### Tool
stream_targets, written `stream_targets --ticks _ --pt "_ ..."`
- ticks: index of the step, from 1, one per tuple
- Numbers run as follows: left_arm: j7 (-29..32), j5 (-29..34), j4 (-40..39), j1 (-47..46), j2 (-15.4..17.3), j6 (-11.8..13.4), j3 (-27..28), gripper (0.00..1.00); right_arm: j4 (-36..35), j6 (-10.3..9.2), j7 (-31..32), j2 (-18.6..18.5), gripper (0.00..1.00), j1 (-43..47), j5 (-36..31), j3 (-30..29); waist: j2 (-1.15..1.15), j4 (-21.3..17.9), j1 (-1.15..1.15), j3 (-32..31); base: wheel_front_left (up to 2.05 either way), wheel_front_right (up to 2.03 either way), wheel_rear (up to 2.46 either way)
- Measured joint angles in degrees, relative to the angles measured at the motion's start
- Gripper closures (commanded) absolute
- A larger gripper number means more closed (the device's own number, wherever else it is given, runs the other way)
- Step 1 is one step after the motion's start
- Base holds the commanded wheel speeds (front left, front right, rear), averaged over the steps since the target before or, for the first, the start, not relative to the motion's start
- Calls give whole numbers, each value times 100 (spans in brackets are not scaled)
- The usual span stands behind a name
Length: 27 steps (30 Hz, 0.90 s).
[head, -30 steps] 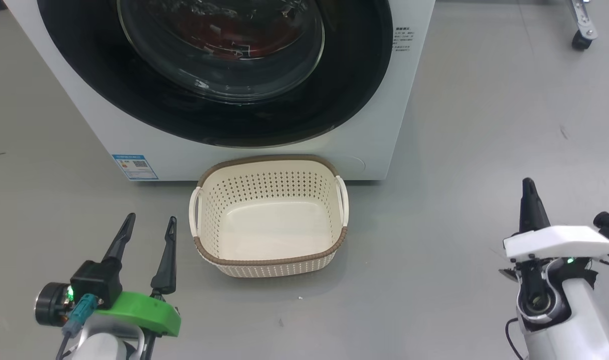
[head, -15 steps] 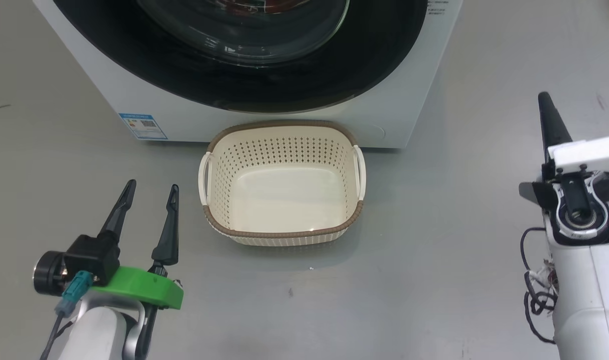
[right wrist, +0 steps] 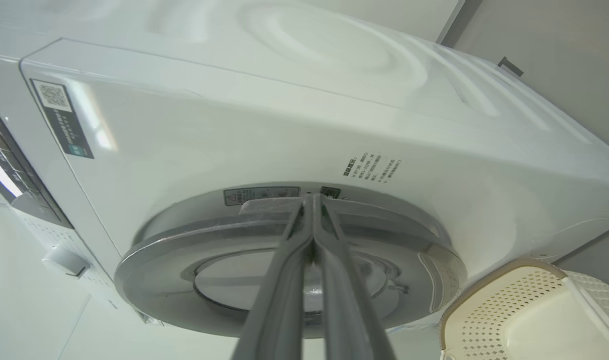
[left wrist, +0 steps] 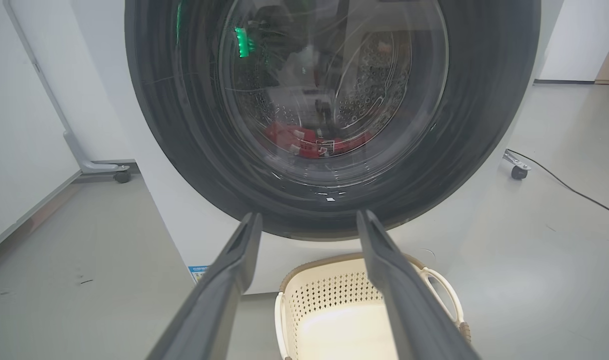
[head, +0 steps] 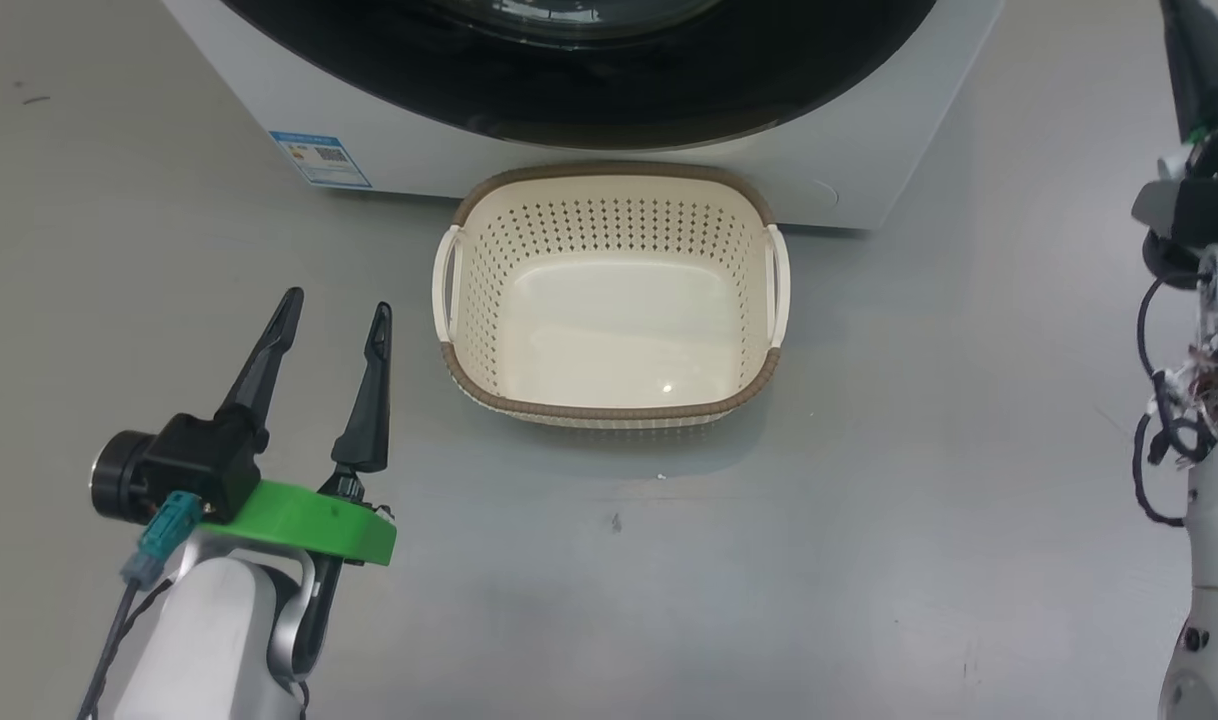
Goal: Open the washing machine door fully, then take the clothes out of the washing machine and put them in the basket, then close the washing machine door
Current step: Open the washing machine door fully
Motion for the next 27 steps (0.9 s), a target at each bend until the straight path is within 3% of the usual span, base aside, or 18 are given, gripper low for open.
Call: stream_targets --ticks 18,27 --pt "0 154 -21 -355 -151 -175 -62 0 304 -448 988 -626 100 -1495 92 299 0 518 0 642 0 0 0" --pt "0 263 -4 -416 -201 -245 -140 0 660 -606 1293 -719 100 -1930 94 374 0 705 0 803 0 0 0"
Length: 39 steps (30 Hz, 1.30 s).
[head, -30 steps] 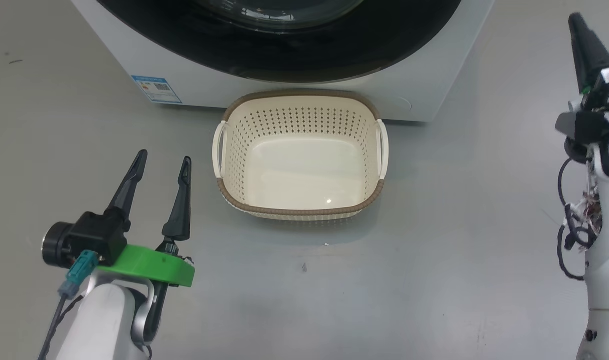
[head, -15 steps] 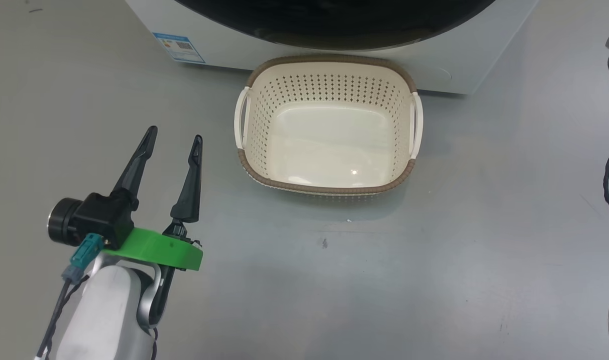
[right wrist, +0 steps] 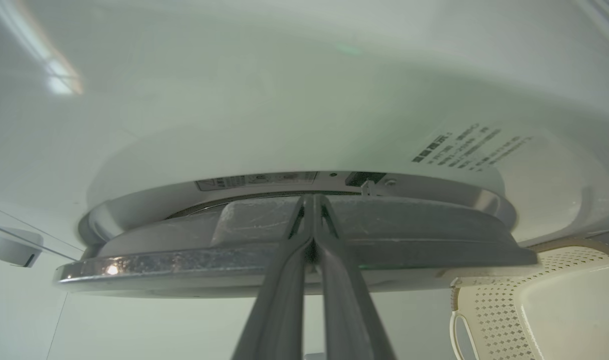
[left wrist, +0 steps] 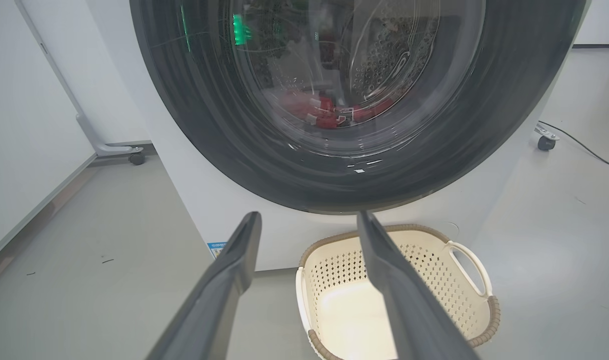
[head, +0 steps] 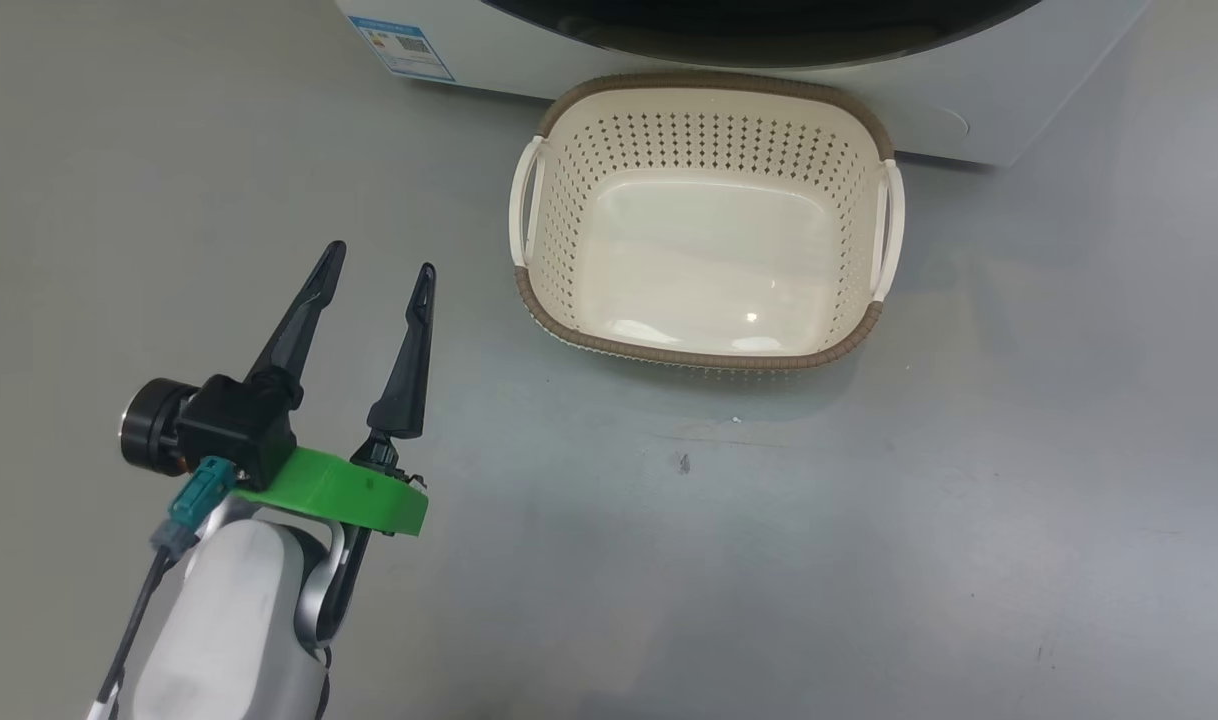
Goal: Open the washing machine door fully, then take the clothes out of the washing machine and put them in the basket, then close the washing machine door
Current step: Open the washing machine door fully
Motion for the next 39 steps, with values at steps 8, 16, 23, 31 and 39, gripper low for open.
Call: stream_targets --ticks 8,16,23,31,39 --pt "-1 27 1 -52 -27 -44 -53 0 229 -58 208 -90 100 -381 -1 98 0 126 0 145 0 0 0" --pt "-1 44 7 -84 -42 -49 -53 0 452 -99 357 -101 100 -650 52 96 0 171 0 246 0 0 0" --pt "-1 88 7 -131 -57 -58 -51 0 594 -133 553 -136 100 -762 130 101 0 170 0 313 0 0 0" --pt "-1 92 5 -176 -73 -100 -13 0 676 -134 905 -207 100 -822 296 156 0 148 0 335 0 0 0" --pt "-1 103 16 -185 -90 -101 59 0 727 -133 1244 -250 100 -823 449 165 0 102 0 320 0 0 0"
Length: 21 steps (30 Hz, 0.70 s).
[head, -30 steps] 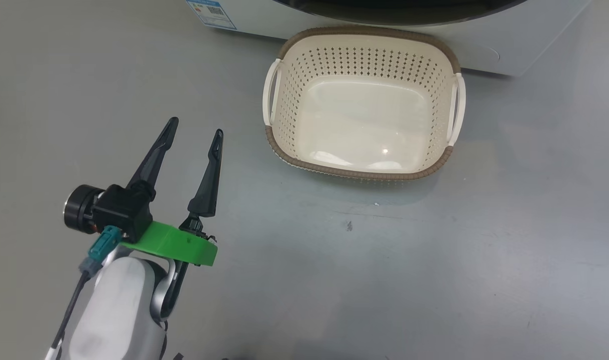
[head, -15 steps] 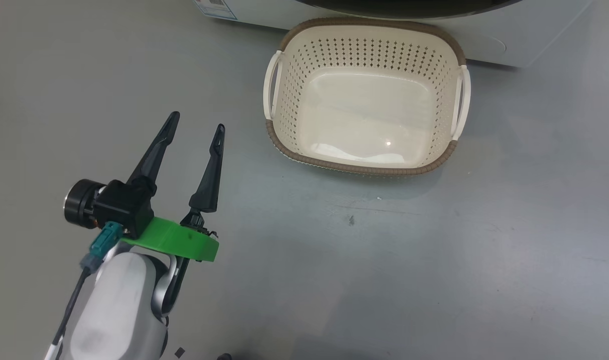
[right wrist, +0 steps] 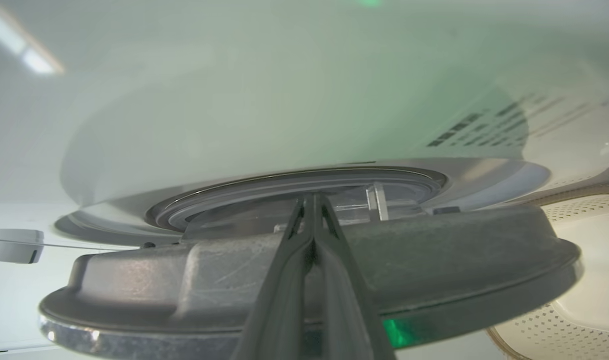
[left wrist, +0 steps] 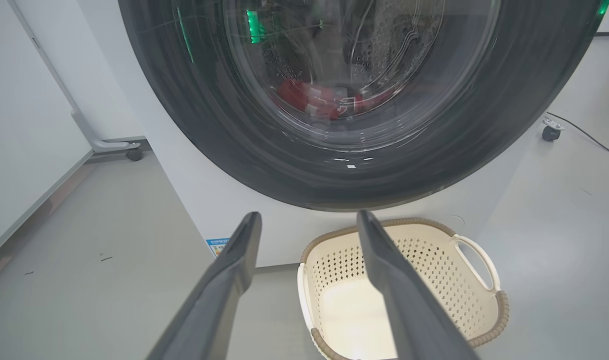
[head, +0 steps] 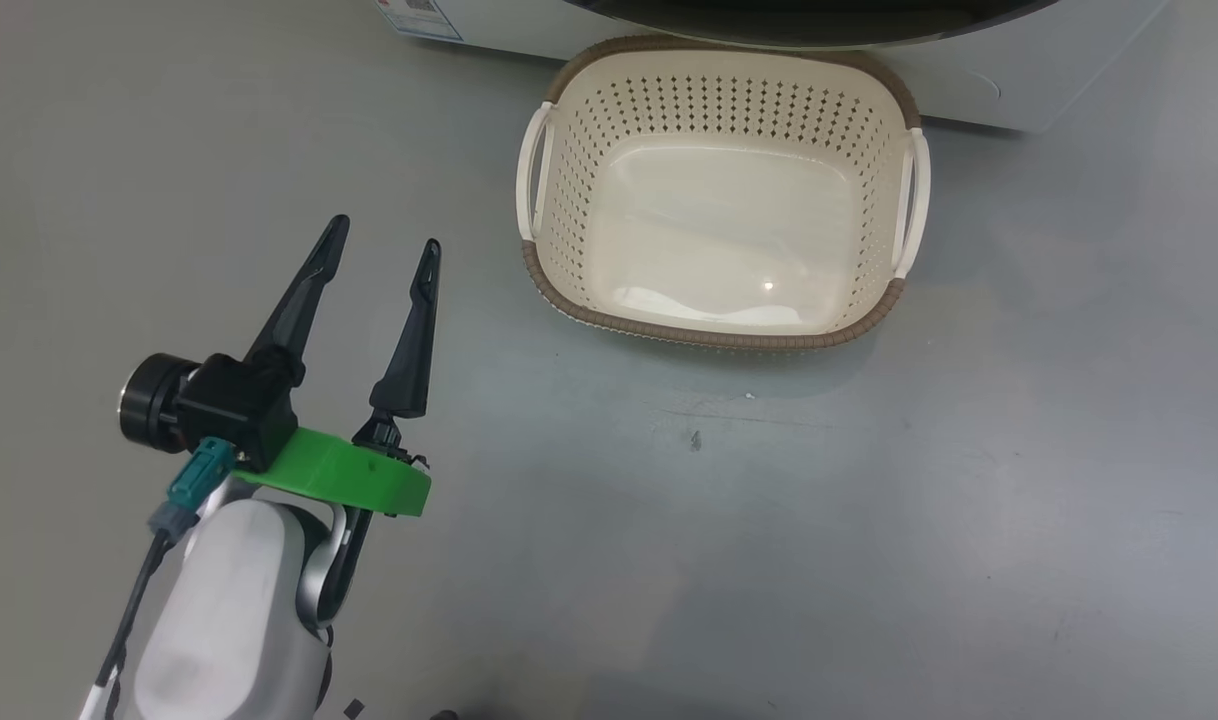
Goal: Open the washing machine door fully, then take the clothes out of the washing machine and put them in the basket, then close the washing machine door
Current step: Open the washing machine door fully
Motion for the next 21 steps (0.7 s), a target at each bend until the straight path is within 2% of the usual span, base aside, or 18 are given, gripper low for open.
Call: stream_targets --ticks 21 --pt "0 176 123 14 -24 0 182 0 -60 309 694 181 100 570 209 245 0 -266 0 -262 0 0 0"
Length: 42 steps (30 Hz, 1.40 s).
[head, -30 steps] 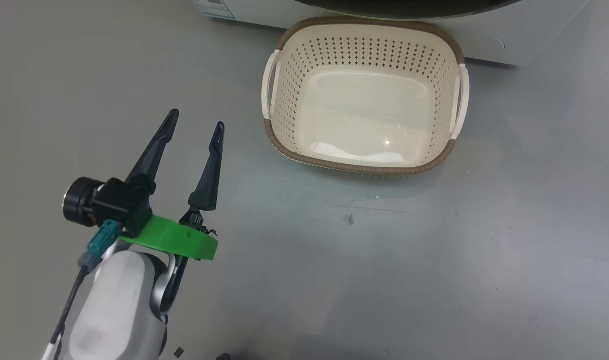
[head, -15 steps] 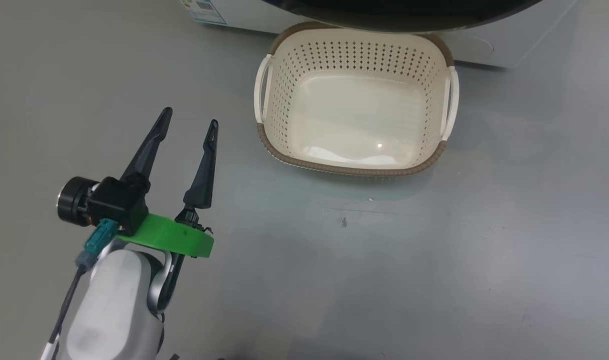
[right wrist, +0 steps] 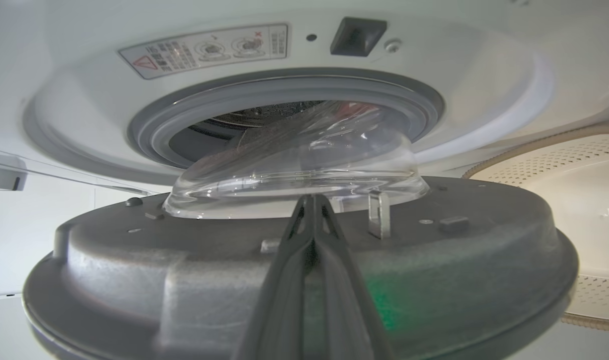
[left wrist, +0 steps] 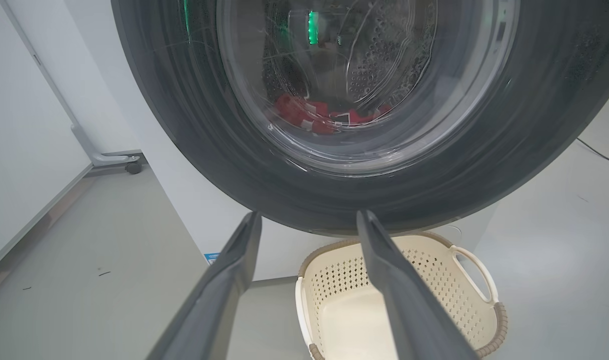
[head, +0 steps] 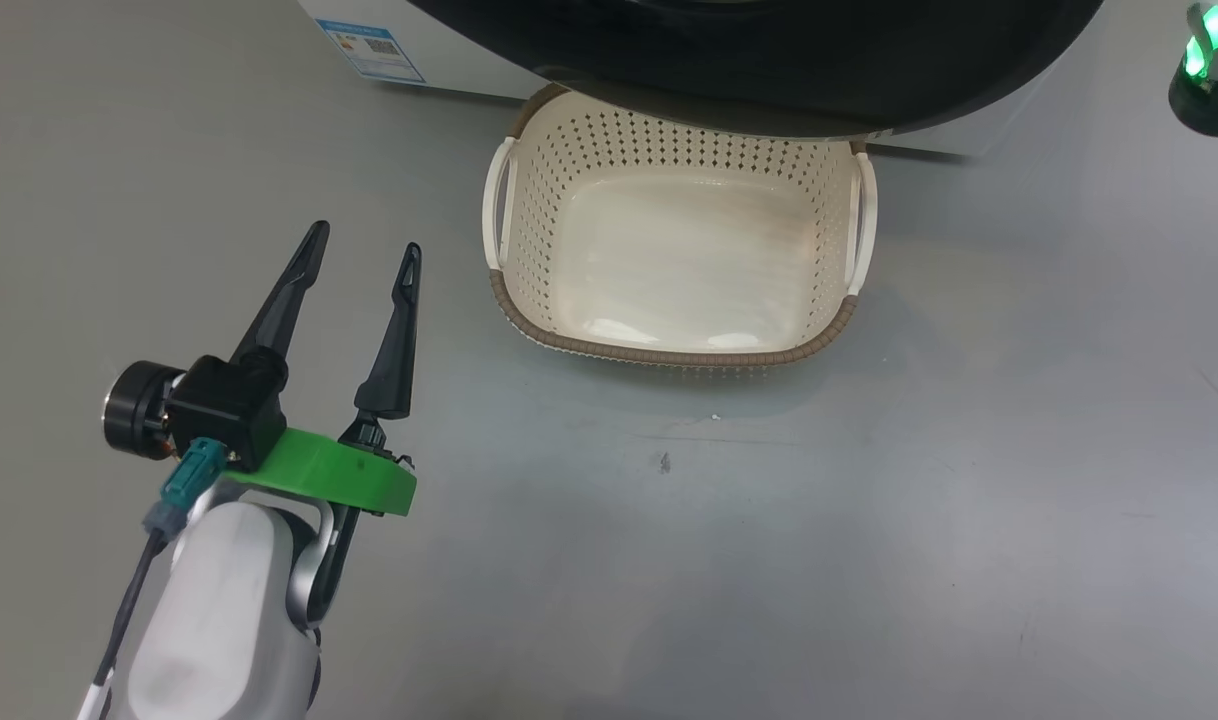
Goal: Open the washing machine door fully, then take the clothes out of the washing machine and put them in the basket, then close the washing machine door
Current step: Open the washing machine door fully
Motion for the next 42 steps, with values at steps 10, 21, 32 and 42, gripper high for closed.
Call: stream_targets --ticks 10,21,32,42 --pt "0 118 54 40 -3 -1 42 0 -97 300 140 198 100 501 129 27 0 -86 0 -239 0 0 0" --pt "0 216 219 263 -3 -1 -14 0 -124 609 172 471 100 1189 216 114 0 -117 0 -609 0 0 0" --pt "0 269 278 503 -2 -1 -43 0 -112 754 178 811 100 1801 216 335 0 -128 -1 -1084 0 0 0" --pt "0 269 375 738 -1 -5 -54 0 -121 851 171 985 100 2170 212 544 0 -153 0 -1441 0 0 0"
